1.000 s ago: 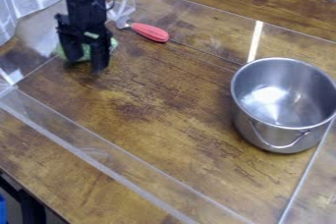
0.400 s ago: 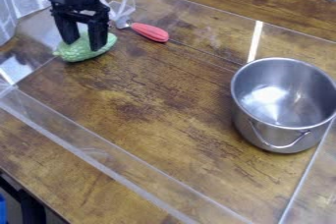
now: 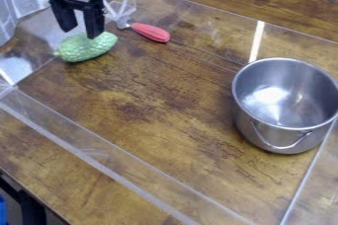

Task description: Put the green object in the silver pot

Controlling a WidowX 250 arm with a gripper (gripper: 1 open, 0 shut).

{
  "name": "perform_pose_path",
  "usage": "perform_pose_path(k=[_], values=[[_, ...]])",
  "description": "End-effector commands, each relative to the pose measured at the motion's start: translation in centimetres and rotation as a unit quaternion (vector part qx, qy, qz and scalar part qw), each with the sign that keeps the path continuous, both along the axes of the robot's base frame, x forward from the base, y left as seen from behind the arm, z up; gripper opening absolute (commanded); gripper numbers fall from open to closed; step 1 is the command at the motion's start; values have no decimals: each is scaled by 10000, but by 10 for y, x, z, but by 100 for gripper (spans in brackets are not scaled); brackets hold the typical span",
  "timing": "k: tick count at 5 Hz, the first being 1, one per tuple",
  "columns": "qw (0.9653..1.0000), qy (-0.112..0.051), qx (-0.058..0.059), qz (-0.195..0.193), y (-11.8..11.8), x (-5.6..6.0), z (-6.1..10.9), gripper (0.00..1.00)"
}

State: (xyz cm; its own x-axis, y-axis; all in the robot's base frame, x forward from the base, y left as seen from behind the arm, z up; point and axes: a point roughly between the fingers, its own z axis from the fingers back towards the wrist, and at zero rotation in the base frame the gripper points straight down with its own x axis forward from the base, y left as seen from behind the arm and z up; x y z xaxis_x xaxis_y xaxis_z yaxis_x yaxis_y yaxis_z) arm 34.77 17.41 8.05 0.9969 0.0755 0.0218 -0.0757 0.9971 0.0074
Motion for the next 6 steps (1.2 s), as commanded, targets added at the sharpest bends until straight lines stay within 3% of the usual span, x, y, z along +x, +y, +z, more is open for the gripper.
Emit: perform_pose_path(k=[1,2,3,5,6], values=[[9996,-247,125,-96,14,4,10,100],[9994,-233,102,-255,14,7,1,100],[9989,-143,81,-448,16,8,-14,0],[9995,-3,55,-303,12,8,-37,0],[9998,-120,89,-139,-1,5,-16,0]])
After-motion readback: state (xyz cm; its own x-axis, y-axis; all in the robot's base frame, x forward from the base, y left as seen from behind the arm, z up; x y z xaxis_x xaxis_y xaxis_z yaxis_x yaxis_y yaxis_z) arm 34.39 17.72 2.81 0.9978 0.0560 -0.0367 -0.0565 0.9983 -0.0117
